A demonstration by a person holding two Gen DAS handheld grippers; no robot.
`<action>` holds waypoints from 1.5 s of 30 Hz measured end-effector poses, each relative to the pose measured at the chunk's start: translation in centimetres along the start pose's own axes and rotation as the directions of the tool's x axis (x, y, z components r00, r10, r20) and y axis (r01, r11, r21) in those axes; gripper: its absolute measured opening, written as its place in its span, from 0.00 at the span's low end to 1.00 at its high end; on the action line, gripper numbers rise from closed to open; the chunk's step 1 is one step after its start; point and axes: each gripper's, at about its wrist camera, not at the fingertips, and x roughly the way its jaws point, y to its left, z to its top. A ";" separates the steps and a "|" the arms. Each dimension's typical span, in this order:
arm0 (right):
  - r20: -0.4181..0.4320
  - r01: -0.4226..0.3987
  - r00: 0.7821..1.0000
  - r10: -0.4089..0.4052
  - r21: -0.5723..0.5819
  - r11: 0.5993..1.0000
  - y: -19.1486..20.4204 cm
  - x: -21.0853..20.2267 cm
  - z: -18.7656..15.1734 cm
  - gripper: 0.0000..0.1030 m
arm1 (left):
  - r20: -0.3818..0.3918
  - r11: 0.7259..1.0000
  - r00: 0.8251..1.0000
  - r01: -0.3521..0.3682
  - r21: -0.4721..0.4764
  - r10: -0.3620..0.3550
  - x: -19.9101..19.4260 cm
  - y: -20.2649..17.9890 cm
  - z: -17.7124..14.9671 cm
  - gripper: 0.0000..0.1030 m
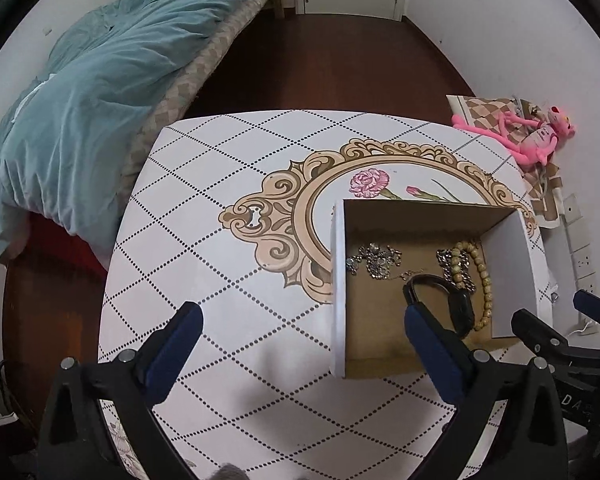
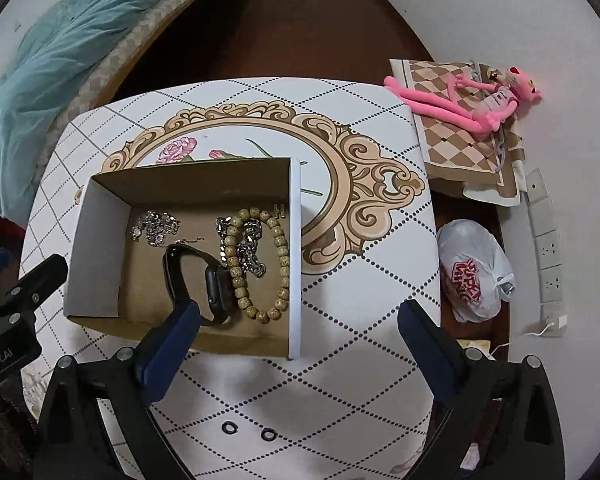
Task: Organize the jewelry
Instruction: 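Withdraw both tools from the box toward the two black rings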
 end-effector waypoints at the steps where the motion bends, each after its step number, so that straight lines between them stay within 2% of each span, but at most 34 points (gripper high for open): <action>1: 0.007 -0.002 1.000 0.002 0.002 1.000 0.1 -0.3 -0.2 0.97 | 0.006 1.000 1.000 -0.002 -0.002 0.002 -0.4 0.0 -0.2 1.00; 7: 0.078 0.020 0.997 -0.021 0.013 1.000 -0.2 -3.2 -1.4 0.97 | 0.041 1.000 0.999 0.003 -0.002 -0.003 -2.8 -0.2 -1.4 1.00; 13: 0.169 0.038 0.985 -0.042 0.031 0.999 -0.8 -7.5 -3.2 0.97 | 0.106 1.000 0.994 0.021 -0.003 -0.020 -6.7 -0.2 -3.1 1.00; 20: 0.278 0.035 0.959 -0.043 0.035 0.999 -0.7 -13.3 -5.6 0.97 | 0.195 0.999 0.980 0.046 -0.001 -0.045 -12.0 -0.5 -4.9 1.00; 27: 0.379 0.047 0.923 -0.066 0.058 0.997 -0.6 -18.5 -8.3 0.97 | 0.281 0.999 0.959 0.048 0.008 -0.048 -17.0 -0.3 -6.7 1.00; 34: 0.410 0.051 0.909 -0.073 0.065 0.997 -0.7 -20.9 -10.3 0.97 | 0.283 0.998 0.957 0.061 0.023 -0.065 -18.8 -0.6 -8.3 1.00; 38: 0.417 0.027 0.907 -0.055 0.073 0.997 -1.1 -21.5 -11.1 0.97 | 0.284 0.997 0.956 0.077 0.015 -0.078 -19.2 -0.6 -9.1 1.00; 40: 0.400 -0.005 0.916 -0.026 0.075 0.997 -1.3 -20.9 -11.3 0.97 | 0.275 0.997 0.959 0.072 -0.003 -0.068 -18.7 -0.6 -9.4 1.00; 43: 0.341 -0.035 0.940 0.006 0.078 0.996 -1.7 -18.0 -11.7 0.97 | 0.263 0.998 0.964 0.053 -0.017 -0.047 -16.7 -0.6 -10.1 1.00; 45: 0.273 -0.052 0.962 0.028 0.082 0.995 -1.8 -14.5 -12.2 0.97 | 0.233 1.000 0.972 0.017 -0.014 -0.013 -14.3 -0.7 -10.7 1.00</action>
